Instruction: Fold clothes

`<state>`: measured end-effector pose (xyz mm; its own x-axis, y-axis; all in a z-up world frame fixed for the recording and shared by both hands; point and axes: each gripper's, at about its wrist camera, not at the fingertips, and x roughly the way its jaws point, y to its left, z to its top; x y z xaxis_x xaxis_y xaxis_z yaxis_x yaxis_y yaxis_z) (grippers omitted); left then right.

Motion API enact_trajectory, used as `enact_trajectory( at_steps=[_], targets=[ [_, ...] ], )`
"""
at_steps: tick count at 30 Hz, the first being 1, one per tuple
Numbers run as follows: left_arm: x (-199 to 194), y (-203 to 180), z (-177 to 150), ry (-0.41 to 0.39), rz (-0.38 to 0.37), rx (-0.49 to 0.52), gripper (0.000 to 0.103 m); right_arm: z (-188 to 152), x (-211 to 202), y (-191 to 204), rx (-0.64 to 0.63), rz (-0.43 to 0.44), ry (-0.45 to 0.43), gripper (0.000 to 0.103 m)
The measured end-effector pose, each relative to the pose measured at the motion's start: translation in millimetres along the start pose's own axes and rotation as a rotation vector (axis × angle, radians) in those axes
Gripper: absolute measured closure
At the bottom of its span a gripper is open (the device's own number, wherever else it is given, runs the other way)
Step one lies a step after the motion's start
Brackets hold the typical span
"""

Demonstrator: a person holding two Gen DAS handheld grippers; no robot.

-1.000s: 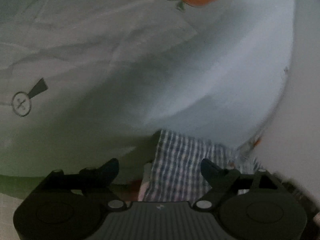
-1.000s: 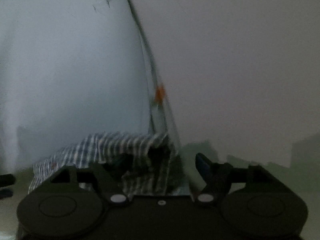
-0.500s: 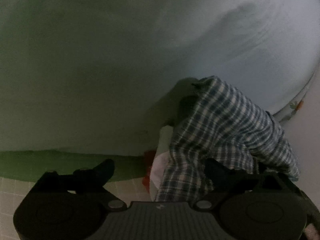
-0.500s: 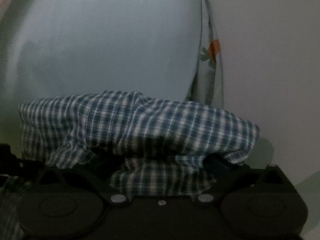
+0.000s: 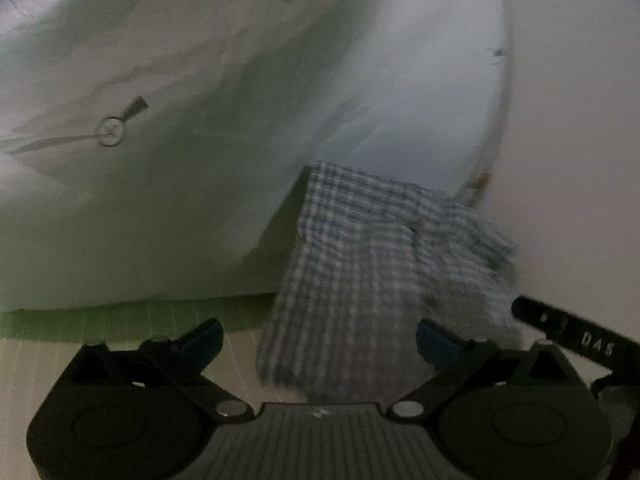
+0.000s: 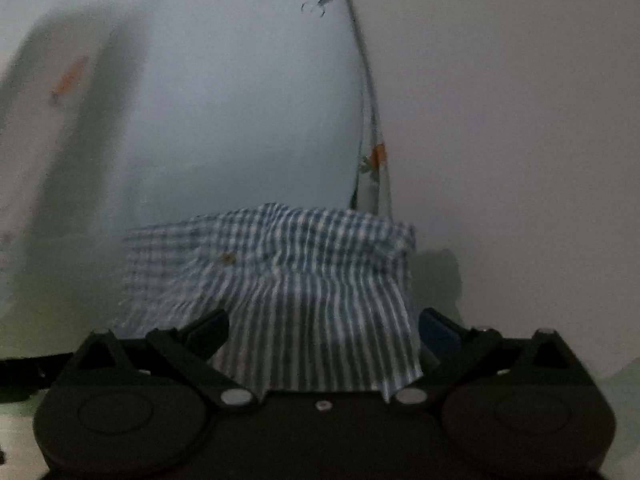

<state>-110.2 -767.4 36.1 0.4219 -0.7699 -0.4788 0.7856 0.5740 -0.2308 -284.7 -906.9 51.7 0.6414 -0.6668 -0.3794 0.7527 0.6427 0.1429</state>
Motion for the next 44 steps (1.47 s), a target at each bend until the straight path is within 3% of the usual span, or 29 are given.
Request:
enact_trajectory(
  at_steps=[8,12,17,26,44],
  targets=[
    [-79.0,-14.1,-54.1,0.034,-0.037,0.042,0.0,-60.6,-99.9,-17.1,-0.056,-0.032,0.092,0.001],
    [-104.9,-22.6,-87.6,0.076,-0.038,0.089,0.0,-96.8,-147.8,-24.9,-0.049,-0.03,0.153,0.002],
    [-123.6,-30.8,-121.7,0.127,-0.035,0.12,0.0,-120.1,-179.0,-35.3,-0.063,-0.02,0.176,0.002],
    [-131.1,-41.7,-131.1,0.116,-0.046,0.138,0.0,-126.6,-194.3,-50.8,-0.067,-0.04,0.18,0.002],
    [-134.4,-46.0,-132.0,0.107,-0.062,0.162,0.0,-127.2,-193.7,-45.6,-0.071,-0.018,0.181,0.001]
  ],
)
